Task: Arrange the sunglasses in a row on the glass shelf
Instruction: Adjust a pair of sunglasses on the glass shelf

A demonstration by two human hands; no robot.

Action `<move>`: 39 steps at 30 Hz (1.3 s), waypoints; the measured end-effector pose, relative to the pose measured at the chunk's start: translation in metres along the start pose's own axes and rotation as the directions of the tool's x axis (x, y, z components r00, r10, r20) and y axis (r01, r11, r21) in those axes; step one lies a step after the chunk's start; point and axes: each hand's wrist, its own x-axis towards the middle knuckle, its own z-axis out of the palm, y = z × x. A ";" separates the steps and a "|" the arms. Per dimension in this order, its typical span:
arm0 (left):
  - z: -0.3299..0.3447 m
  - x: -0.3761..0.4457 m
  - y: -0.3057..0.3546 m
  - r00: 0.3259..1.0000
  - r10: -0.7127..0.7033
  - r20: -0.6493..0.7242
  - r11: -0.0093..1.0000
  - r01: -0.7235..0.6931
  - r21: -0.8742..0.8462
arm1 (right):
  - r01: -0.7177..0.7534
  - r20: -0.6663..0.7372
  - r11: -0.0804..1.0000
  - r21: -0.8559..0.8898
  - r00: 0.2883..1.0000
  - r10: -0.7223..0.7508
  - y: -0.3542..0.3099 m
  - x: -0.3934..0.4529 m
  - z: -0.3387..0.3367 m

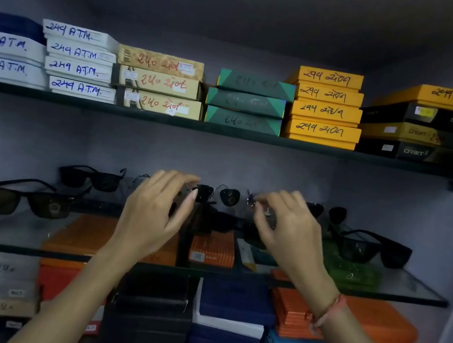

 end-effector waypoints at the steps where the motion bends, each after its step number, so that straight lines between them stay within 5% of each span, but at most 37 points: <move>1: 0.004 0.001 -0.002 1.000 -0.018 0.014 1.000 0.018 -0.008 | -0.096 0.084 0.993 0.069 0.992 0.090 0.007 -0.001 0.008; 4: 0.015 0.003 -0.003 0.992 -0.085 0.094 0.996 0.086 -0.008 | -0.362 0.501 0.929 0.077 0.820 0.279 0.025 0.000 0.023; 7: 0.029 0.007 -0.005 0.989 -0.082 0.123 0.996 0.078 0.035 | -0.475 0.700 0.874 0.104 0.659 0.275 0.037 0.001 0.037; 12: 0.039 0.019 -0.005 0.980 -0.111 0.164 0.993 0.105 0.046 | -0.580 0.663 0.754 0.310 0.700 0.266 0.049 0.004 0.040; 19: 0.046 0.051 0.007 0.939 -0.143 0.314 0.989 0.125 0.077 | -0.397 0.452 0.815 0.422 0.872 0.191 0.058 0.012 0.019; 24: 0.047 0.059 0.015 0.900 -0.179 0.396 0.981 0.192 0.007 | -0.291 0.340 0.844 0.450 0.930 0.140 0.064 0.012 0.010; 30: 0.052 0.062 0.022 0.904 -0.160 0.397 0.985 0.171 0.009 | -0.383 0.394 0.753 0.535 0.902 0.179 0.075 0.015 -0.001; 35: 0.057 0.066 0.033 0.914 -0.106 0.392 0.994 0.104 0.028 | -0.430 0.491 0.828 0.360 0.842 0.224 0.095 0.025 -0.011; 39: 0.063 0.073 0.041 0.908 -0.134 0.396 0.991 0.124 0.051 | -0.401 0.410 0.892 0.211 0.864 0.292 0.104 0.030 -0.017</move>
